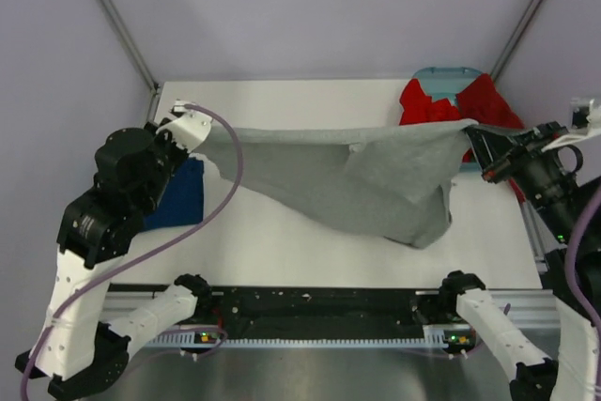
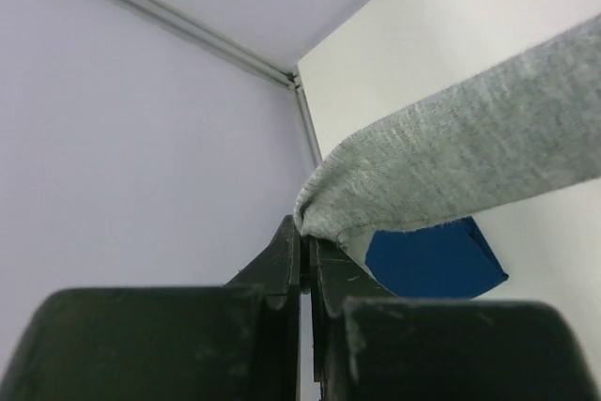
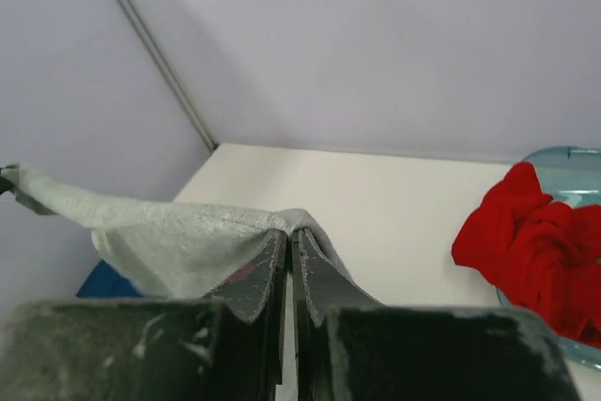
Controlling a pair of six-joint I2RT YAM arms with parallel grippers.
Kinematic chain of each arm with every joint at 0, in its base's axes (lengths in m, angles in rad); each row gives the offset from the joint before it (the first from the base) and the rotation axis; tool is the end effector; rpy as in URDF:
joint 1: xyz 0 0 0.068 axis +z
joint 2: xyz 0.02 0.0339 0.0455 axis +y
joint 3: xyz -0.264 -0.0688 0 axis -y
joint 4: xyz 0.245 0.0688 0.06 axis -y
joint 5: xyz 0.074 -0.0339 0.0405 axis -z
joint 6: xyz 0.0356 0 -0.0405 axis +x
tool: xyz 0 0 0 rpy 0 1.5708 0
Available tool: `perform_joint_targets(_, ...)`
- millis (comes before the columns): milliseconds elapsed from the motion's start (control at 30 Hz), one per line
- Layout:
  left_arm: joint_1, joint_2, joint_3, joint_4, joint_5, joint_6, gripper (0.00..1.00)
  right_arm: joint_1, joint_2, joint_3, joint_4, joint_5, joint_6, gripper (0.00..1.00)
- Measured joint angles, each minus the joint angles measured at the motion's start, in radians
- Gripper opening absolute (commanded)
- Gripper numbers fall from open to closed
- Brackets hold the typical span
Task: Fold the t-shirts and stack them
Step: Flatten out the tshirt
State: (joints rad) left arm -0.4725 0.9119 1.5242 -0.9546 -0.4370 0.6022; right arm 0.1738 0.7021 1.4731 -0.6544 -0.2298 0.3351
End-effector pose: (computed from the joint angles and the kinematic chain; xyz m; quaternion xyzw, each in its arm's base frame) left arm 0.1177 -0.0432 0.4765 0.3010 0.7493 0.2132 0.5500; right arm 0.0580 0.0184 0.5104 -0.0322 0.6651 0.2606 0.6991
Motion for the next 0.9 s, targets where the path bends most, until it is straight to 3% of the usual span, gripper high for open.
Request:
perform_joint_targets(267, 0.001, 0.012, -0.027, 0.02, -0.087, 0.015, 0.0, 0.0, 0.019, 0.011, -0.008, -0.07, 0.023, 0.0)
perform_joint_targets(467, 0.102, 0.303, 0.021, 0.148, -0.111, 0.055, 0.0, 0.0, 0.337, -0.002, 0.129, -0.077, 0.038, 0.0)
perform_joint_targets(600, 0.173, 0.548, 0.19, 0.242, -0.101, 0.079, 0.0, -0.016, 0.678, 0.208, 0.168, -0.067, 0.033, 0.0)
perform_joint_targets(700, 0.197, 0.653, 0.336, 0.274, -0.096, 0.101, 0.0, -0.039, 0.837, 0.379, 0.174, -0.067, 0.036, 0.0)
perform_joint_targets(900, 0.214, 0.658, 0.474, 0.369, -0.082, 0.142, 0.0, -0.06, 0.864, 0.566, 0.193, -0.064, 0.035, 0.0)
